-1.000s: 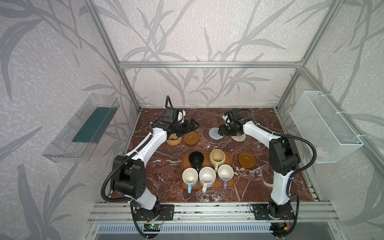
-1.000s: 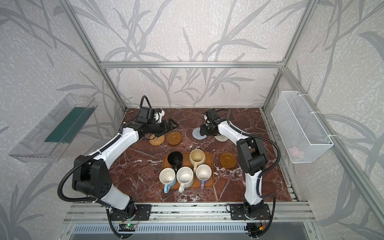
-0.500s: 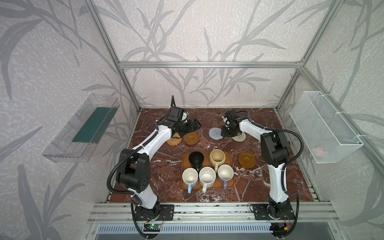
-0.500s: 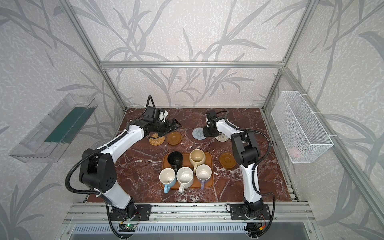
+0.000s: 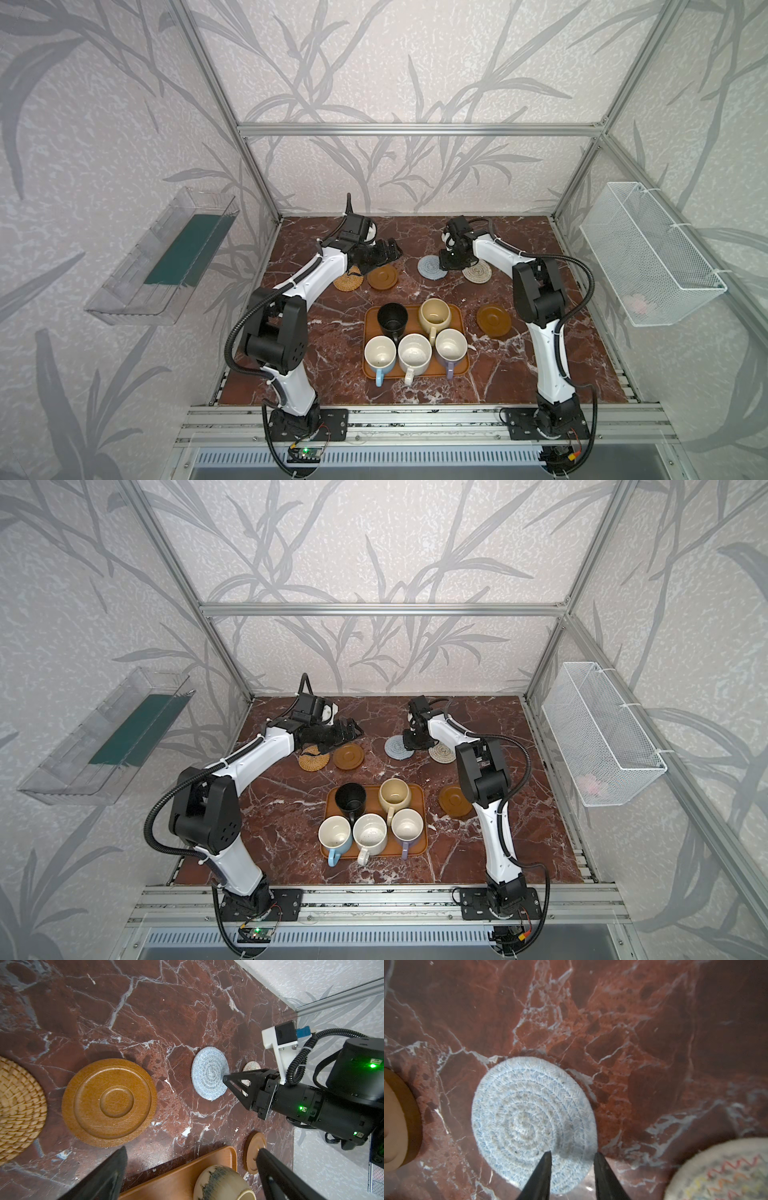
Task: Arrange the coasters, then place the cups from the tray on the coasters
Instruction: 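Lower the right gripper onto the blue-grey knitted coaster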
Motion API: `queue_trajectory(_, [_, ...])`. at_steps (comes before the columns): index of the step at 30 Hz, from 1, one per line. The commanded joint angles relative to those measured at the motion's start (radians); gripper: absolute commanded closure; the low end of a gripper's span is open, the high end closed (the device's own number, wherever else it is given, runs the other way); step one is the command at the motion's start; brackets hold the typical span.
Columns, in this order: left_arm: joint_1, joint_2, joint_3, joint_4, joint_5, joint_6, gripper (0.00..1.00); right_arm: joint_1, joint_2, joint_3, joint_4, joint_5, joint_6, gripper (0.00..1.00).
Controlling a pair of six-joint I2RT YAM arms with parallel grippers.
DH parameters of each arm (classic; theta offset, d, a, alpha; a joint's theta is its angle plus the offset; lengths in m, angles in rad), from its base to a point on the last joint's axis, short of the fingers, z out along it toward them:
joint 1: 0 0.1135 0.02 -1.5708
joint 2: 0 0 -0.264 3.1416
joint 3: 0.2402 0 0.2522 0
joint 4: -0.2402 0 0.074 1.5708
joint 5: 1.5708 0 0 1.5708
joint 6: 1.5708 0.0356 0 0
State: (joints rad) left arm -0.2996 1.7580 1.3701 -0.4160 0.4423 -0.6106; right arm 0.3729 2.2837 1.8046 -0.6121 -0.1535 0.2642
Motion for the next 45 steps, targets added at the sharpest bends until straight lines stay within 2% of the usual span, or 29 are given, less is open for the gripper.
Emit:
queue_trajectory(1, [-0.004, 0.013, 0.023, 0.017, -0.015, -0.025, 0.01, -0.003, 0.017, 0.035, -0.051, 0.019, -0.021, 0.65])
queue_trajectory(12, [-0.004, 0.033, 0.029, 0.022, -0.011, -0.029, 0.01, 0.003, 0.071, 0.093, -0.101, 0.035, -0.050, 0.64])
queue_trajectory(23, [-0.003, 0.043, 0.044, 0.006, -0.023, -0.021, 0.01, 0.026, 0.111, 0.159, -0.178, 0.004, -0.169, 0.66])
queue_trajectory(31, [-0.003, 0.039, 0.039, 0.001, -0.034, -0.020, 0.01, 0.089, 0.112, 0.164, -0.178, -0.008, -0.147, 0.68])
queue_trajectory(35, [-0.003, 0.026, 0.024, -0.002, -0.046, -0.015, 0.01, 0.118, 0.119, 0.186, -0.208, 0.023, -0.145, 0.69])
queue_trajectory(45, [-0.003, 0.019, 0.020, -0.015, -0.056, -0.002, 0.01, 0.133, 0.102, 0.181, -0.233, 0.054, -0.097, 0.70])
